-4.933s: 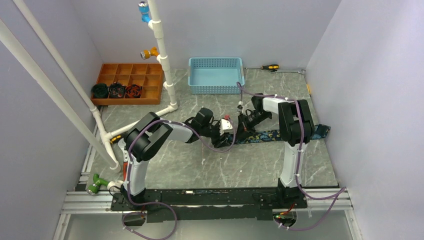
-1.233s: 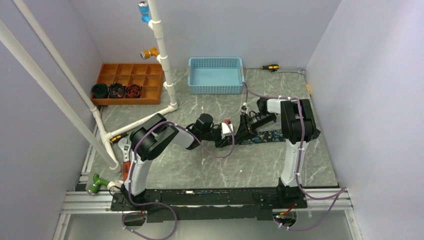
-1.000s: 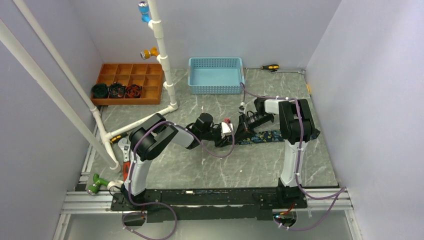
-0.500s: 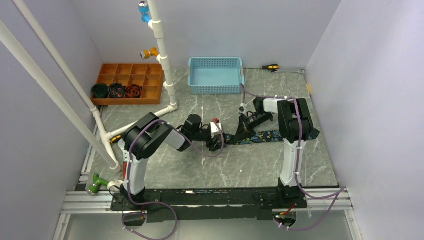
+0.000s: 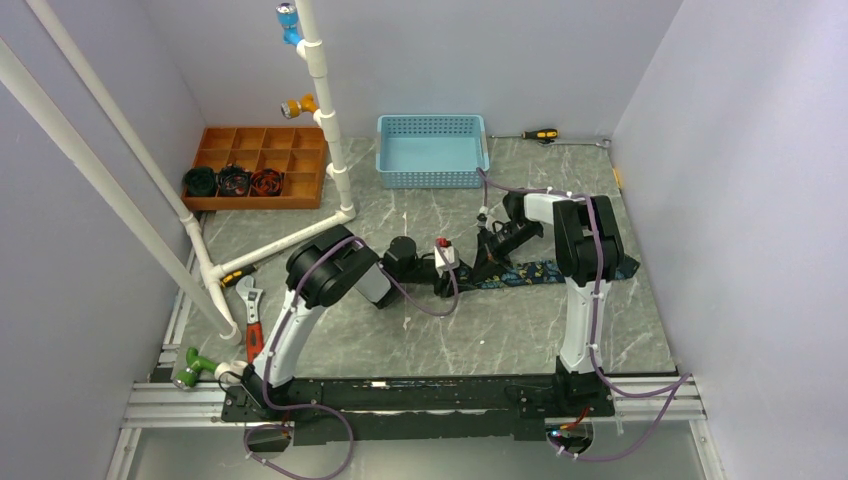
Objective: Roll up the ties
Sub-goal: Roll the tie at the center of the board.
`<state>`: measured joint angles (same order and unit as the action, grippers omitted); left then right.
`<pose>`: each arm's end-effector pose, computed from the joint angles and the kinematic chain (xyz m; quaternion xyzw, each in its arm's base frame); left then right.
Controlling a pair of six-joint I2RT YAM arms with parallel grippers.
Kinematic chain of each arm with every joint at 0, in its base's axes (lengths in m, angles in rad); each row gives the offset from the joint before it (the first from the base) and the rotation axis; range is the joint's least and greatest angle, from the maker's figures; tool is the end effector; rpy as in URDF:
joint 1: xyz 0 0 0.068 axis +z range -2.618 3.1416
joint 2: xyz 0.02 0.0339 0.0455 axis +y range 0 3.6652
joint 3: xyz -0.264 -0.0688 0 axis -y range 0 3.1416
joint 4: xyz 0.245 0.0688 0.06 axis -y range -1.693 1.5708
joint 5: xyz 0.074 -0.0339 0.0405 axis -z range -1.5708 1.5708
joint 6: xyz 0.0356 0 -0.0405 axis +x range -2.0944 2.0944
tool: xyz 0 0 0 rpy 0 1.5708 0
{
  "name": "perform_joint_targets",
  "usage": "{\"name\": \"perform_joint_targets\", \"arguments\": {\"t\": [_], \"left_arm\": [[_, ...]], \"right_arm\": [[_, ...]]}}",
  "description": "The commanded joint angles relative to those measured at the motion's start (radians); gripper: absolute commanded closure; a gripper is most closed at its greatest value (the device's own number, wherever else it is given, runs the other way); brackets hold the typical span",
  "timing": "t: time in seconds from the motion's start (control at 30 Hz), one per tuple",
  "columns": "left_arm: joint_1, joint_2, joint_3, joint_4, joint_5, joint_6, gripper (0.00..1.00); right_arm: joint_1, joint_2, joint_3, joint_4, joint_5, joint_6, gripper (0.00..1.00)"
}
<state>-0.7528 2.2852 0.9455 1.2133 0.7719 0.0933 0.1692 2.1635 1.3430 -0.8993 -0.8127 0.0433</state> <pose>0.2795 -0.2958 0.0757 0.5123 0.5317 -0.4655 0.4880 0.3542 0.0867 0.0968 0.0283 -0.9161 -0.3847 0.1098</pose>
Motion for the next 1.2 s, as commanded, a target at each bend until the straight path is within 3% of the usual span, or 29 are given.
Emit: {"name": "perform_joint_targets", "arguments": {"t": [0.0, 0.1, 0.23, 0.47, 0.53, 0.77, 0.97, 1.17], "left_arm": [[-0.017, 0.101, 0.012, -0.093, -0.053, -0.023, 0.55], [-0.016, 0.076, -0.001, -0.155, -0.052, 0.010, 0.69], [-0.006, -0.009, -0.022, -0.401, -0.071, 0.101, 0.81], [-0.004, -0.069, 0.051, -0.898, -0.135, 0.289, 0.88], [-0.004, -0.067, 0.079, -0.986, -0.158, 0.318, 0.89], [-0.003, -0.069, 0.128, -1.159, -0.214, 0.364, 0.88], [-0.002, -0.066, 0.141, -1.196, -0.222, 0.368, 0.88], [-0.003, -0.054, 0.153, -1.204, -0.218, 0.362, 0.87]], "right_arm": [[0.020, 0.099, -0.015, 0.127, 0.351, -0.054, 1.00], [0.026, 0.103, -0.005, 0.126, 0.304, -0.062, 1.00], [0.029, 0.042, -0.008, 0.125, 0.234, -0.084, 1.00], [-0.050, -0.129, -0.032, 0.012, 0.088, -0.170, 0.57], [-0.073, -0.137, -0.040, -0.011, 0.013, -0.191, 0.52], [-0.077, -0.157, -0.045, 0.075, -0.215, -0.097, 0.51], [-0.046, -0.137, -0.032, 0.141, -0.277, -0.045, 0.51], [-0.016, -0.108, -0.033, 0.090, -0.252, -0.082, 0.67]]}}
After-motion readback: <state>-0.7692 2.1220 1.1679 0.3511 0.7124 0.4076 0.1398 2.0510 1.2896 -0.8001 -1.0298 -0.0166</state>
